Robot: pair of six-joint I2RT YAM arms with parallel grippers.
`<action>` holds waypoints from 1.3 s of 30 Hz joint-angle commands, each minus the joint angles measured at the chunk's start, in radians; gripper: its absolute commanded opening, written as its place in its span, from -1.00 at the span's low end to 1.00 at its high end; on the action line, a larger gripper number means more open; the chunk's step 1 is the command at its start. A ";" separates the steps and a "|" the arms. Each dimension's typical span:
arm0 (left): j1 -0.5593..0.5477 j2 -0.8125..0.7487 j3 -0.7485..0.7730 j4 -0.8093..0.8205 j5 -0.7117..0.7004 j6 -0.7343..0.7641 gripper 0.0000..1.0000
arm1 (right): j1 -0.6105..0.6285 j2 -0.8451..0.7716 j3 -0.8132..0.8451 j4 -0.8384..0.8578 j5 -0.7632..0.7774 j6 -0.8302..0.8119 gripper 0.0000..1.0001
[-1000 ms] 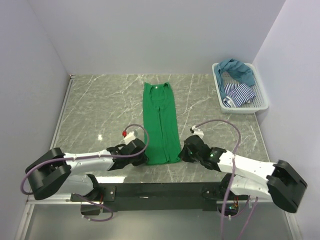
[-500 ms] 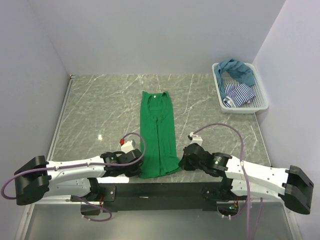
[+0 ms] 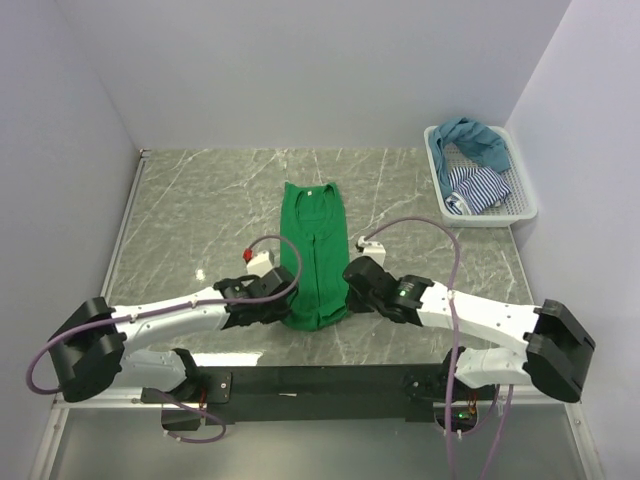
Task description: Fold and stack the tank tops
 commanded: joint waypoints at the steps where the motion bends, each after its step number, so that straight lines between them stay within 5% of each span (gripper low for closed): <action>1: 0.054 0.028 0.082 0.037 -0.051 0.075 -0.99 | -0.043 0.049 0.069 0.050 0.039 -0.062 -1.00; 24: 0.297 0.299 0.418 0.071 -0.041 0.277 -0.99 | -0.304 0.380 0.395 0.164 -0.097 -0.246 -1.00; 39: 0.464 0.440 0.563 0.138 0.103 0.379 -0.99 | -0.396 0.564 0.571 0.167 -0.168 -0.286 -1.00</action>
